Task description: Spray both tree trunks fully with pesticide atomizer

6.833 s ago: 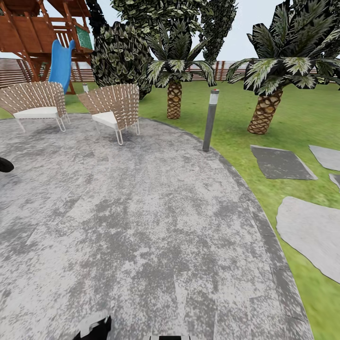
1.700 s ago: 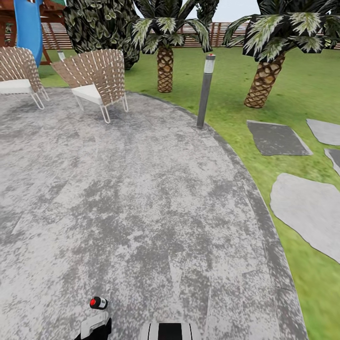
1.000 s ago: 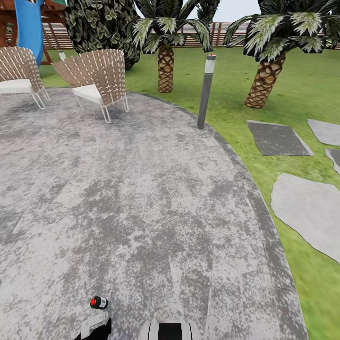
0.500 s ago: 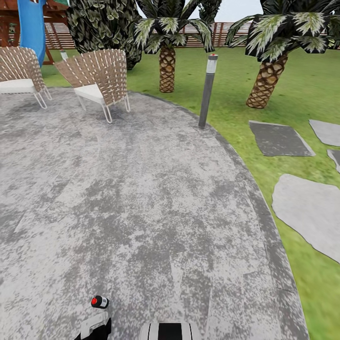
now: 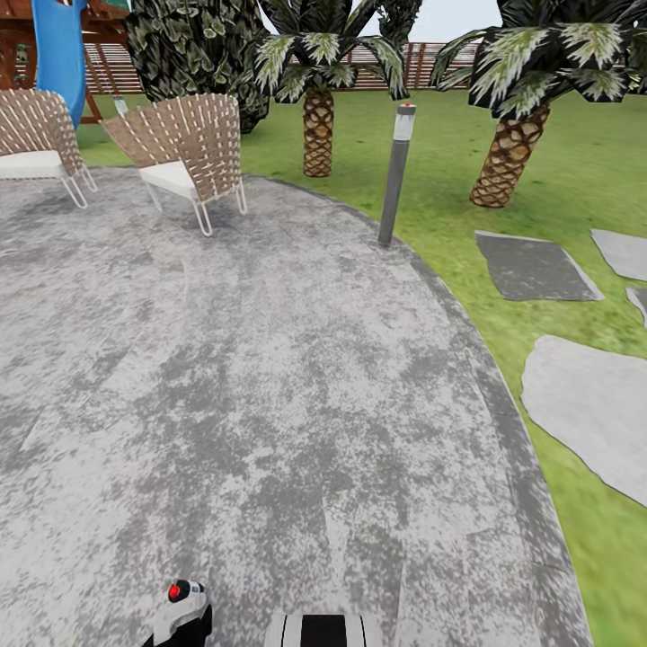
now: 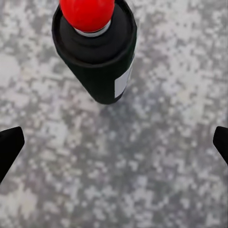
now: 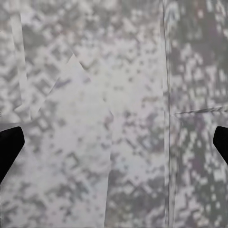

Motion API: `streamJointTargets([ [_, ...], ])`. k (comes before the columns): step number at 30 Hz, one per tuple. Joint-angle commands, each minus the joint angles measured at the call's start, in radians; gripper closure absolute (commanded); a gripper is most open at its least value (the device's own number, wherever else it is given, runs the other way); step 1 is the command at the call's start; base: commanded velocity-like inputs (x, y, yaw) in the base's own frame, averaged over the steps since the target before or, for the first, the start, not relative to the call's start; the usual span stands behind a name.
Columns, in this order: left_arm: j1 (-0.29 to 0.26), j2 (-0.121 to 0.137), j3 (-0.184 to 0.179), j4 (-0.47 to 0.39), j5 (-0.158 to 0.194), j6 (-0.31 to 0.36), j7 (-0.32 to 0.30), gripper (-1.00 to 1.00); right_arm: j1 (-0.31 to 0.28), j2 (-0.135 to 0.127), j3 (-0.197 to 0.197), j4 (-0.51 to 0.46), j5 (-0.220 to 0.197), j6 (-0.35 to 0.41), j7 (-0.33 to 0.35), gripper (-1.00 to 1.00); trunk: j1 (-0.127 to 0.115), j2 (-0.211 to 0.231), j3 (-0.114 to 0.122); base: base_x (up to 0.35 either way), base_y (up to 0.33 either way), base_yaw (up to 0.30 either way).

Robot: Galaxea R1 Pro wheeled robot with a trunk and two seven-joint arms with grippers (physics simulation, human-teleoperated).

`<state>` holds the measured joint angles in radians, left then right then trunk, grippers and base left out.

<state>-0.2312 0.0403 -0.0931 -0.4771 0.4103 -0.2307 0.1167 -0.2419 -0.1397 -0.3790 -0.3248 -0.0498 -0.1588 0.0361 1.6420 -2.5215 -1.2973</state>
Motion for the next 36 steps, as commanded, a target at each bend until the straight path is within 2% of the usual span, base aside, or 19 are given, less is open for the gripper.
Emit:
streamJointTargets([
  [1,0.000,0.001,-0.009,0.000,0.006,-0.004,0.008,-1.00,-0.001,0.000,-0.003,0.001,-0.005,-0.004,0.004,-1.00,0.000,0.000,-0.001,0.031,0.000,0.000],
  [17,0.000,0.001,-0.008,0.000,0.006,-0.004,0.007,-1.00,-0.001,0.000,-0.003,0.001,-0.005,-0.004,0.004,-1.00,0.000,0.000,-0.001,0.005,0.052,0.000],
  [36,0.000,0.001,-0.009,0.000,0.006,-0.005,0.008,-1.00,-0.001,0.000,-0.003,0.001,-0.007,-0.004,0.004,-1.00,0.000,0.000,-0.001,0.040,-0.003,0.000],
])
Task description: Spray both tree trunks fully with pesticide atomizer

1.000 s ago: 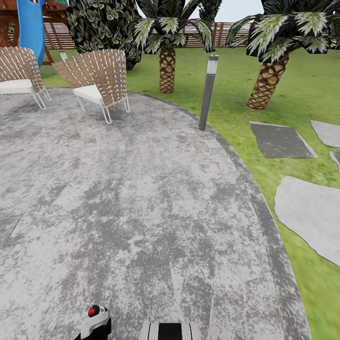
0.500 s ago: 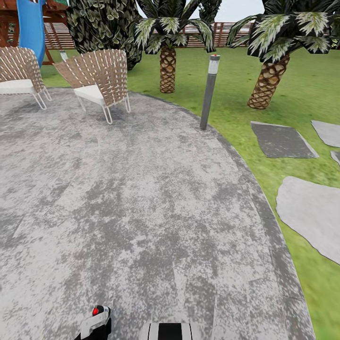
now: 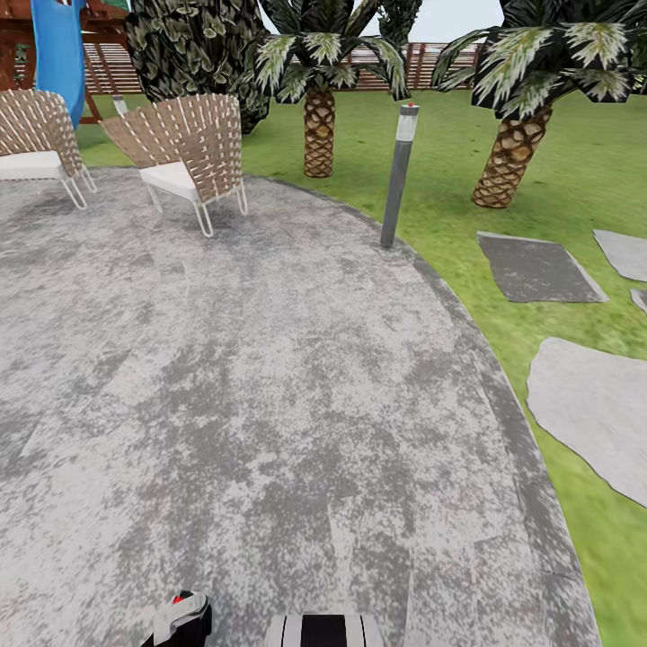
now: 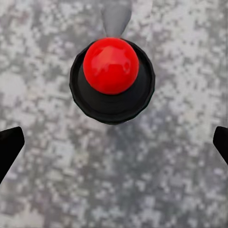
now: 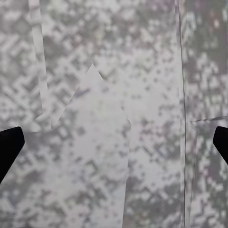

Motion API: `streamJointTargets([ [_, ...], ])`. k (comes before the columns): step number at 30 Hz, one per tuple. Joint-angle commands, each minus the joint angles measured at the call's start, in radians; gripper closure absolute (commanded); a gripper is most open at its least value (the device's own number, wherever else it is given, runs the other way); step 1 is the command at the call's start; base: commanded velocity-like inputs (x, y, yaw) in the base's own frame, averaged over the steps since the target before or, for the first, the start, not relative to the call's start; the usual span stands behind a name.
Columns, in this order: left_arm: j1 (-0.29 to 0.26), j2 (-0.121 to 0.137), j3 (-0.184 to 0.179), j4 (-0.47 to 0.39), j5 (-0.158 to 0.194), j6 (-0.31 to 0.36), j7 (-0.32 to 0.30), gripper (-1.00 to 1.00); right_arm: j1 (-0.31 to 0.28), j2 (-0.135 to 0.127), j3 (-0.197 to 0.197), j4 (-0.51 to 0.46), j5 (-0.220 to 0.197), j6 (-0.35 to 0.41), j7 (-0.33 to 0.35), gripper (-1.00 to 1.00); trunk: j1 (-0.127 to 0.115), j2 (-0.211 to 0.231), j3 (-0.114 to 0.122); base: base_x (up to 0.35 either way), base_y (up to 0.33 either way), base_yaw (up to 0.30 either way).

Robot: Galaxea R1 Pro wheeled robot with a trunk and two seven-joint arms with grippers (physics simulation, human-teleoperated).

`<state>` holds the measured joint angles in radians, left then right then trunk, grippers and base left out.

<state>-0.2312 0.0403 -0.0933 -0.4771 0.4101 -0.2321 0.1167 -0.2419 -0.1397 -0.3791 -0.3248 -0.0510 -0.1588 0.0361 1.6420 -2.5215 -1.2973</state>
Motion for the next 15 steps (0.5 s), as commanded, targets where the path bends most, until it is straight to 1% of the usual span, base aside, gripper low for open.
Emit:
streamJointTargets([
  [1,0.000,0.001,-0.008,0.000,0.006,-0.004,0.008,-1.00,-0.001,0.000,-0.003,0.001,-0.006,-0.004,0.004,-1.00,0.000,0.000,-0.001,0.012,-0.002,0.000],
  [8,0.000,0.001,-0.008,0.000,0.006,-0.004,0.008,-1.00,-0.001,0.000,-0.003,0.001,-0.006,-0.004,0.004,-1.00,0.000,0.000,-0.001,0.012,-0.001,0.000],
  [15,0.000,0.001,-0.008,0.000,0.006,-0.004,0.008,-1.00,-0.001,0.000,-0.003,0.001,-0.006,-0.004,0.004,-1.00,0.000,0.000,-0.001,0.137,0.020,0.000],
])
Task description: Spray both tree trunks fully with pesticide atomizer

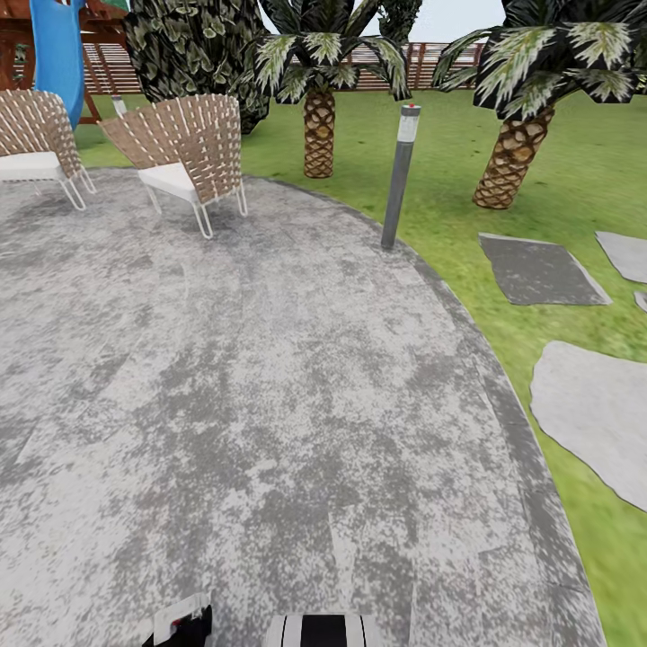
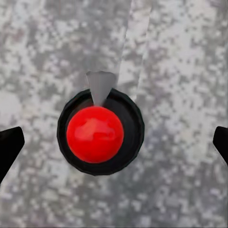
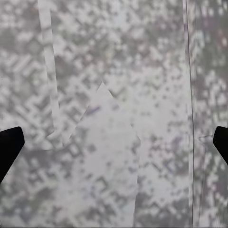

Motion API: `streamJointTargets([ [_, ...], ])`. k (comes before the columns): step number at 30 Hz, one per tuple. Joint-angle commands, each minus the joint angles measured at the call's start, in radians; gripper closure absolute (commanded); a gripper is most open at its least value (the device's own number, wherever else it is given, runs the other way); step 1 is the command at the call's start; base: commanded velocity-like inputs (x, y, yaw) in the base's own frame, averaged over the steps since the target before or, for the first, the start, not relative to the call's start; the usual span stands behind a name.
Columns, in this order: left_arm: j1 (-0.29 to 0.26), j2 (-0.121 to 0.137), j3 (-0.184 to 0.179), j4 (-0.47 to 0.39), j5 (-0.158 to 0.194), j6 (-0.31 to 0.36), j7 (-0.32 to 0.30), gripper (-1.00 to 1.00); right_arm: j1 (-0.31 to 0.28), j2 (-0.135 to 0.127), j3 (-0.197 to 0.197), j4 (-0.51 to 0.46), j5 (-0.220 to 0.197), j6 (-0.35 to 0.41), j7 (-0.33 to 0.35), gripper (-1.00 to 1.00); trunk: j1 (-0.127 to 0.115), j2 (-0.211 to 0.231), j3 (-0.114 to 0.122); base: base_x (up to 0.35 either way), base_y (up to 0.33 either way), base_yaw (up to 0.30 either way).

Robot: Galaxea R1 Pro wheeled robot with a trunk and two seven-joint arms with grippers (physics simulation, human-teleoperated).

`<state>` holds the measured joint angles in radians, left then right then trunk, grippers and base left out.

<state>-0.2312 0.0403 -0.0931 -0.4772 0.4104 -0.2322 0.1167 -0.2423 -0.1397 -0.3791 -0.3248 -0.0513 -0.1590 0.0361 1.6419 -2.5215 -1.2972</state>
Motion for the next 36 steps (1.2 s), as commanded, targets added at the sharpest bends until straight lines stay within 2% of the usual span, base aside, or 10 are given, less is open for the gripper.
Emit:
streamJointTargets([
  [1,0.000,0.001,-0.008,0.000,0.006,-0.004,0.008,-1.00,0.000,0.000,-0.003,0.001,-0.005,-0.004,0.004,-1.00,0.000,0.000,-0.001,0.057,0.011,0.000],
  [36,-0.001,0.001,-0.008,0.017,0.007,-0.005,0.008,-1.00,0.000,0.000,-0.003,0.001,-0.003,-0.004,0.004,-1.00,0.000,0.000,-0.001,0.006,0.016,0.000],
])
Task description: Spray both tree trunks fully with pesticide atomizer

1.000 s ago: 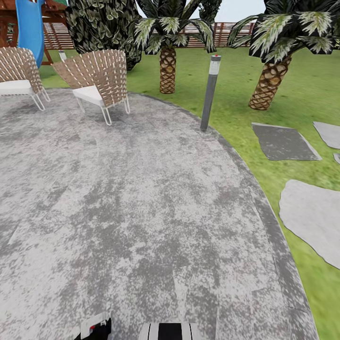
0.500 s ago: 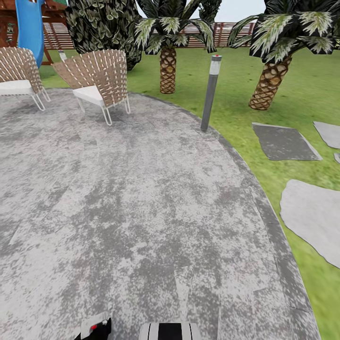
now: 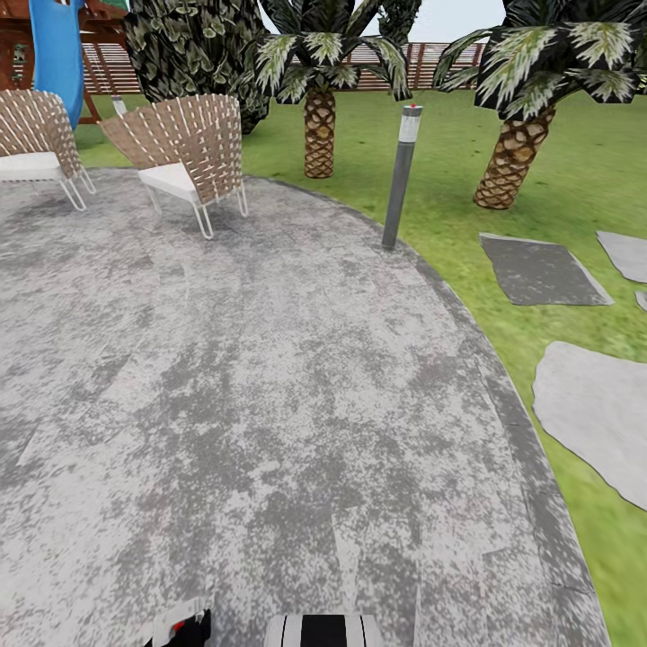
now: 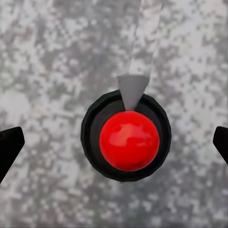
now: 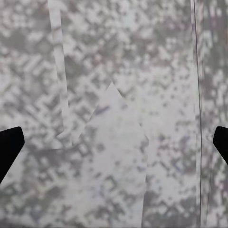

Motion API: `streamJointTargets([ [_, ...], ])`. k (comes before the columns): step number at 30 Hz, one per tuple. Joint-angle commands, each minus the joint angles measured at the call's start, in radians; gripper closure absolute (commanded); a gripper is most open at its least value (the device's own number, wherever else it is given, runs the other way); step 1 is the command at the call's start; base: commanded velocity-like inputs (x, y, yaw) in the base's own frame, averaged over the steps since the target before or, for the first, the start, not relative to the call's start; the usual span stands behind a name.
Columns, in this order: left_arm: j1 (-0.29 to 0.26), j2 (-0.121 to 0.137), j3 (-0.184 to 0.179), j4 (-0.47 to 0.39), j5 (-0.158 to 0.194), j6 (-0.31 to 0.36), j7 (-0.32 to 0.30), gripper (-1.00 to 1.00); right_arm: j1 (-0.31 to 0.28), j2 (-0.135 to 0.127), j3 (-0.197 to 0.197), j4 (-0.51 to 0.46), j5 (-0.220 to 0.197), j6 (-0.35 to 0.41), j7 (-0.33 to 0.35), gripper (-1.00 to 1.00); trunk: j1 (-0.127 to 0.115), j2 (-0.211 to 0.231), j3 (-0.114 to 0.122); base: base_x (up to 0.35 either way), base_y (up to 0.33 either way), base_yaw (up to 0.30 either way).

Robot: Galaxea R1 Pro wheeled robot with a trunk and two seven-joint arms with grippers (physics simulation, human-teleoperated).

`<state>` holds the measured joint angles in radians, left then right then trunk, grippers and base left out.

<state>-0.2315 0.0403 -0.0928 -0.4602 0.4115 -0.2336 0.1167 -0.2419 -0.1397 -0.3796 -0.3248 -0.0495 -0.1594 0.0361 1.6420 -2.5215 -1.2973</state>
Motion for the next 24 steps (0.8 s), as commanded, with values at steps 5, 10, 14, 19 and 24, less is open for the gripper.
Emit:
streamJointTargets([
  [5,0.000,0.001,-0.008,0.002,0.006,-0.004,0.008,-1.00,-0.001,0.000,-0.003,0.001,-0.004,-0.003,0.004,-1.00,0.000,0.000,-0.001,0.000,0.000,0.000],
  [10,-0.001,0.001,-0.008,0.003,0.006,-0.004,0.008,-1.00,-0.001,0.000,-0.002,0.001,-0.004,-0.004,0.004,-1.00,0.000,0.000,-0.001,0.000,0.000,0.000],
  [14,0.000,0.001,-0.008,0.003,0.006,-0.004,0.008,-1.00,0.000,0.000,-0.002,0.001,-0.003,-0.003,0.004,-1.00,0.000,0.000,-0.001,0.000,0.000,0.000],
  [19,0.000,0.001,-0.008,0.003,0.006,-0.004,0.008,-1.00,0.000,0.000,-0.003,0.001,-0.004,-0.003,0.004,-1.00,0.000,0.000,-0.001,0.000,0.000,0.000],
  [24,0.000,0.001,-0.009,0.003,0.005,-0.004,0.008,-1.00,-0.001,0.000,-0.004,0.001,-0.005,-0.003,0.004,-1.00,0.000,0.000,-0.001,0.000,0.000,0.000],
])
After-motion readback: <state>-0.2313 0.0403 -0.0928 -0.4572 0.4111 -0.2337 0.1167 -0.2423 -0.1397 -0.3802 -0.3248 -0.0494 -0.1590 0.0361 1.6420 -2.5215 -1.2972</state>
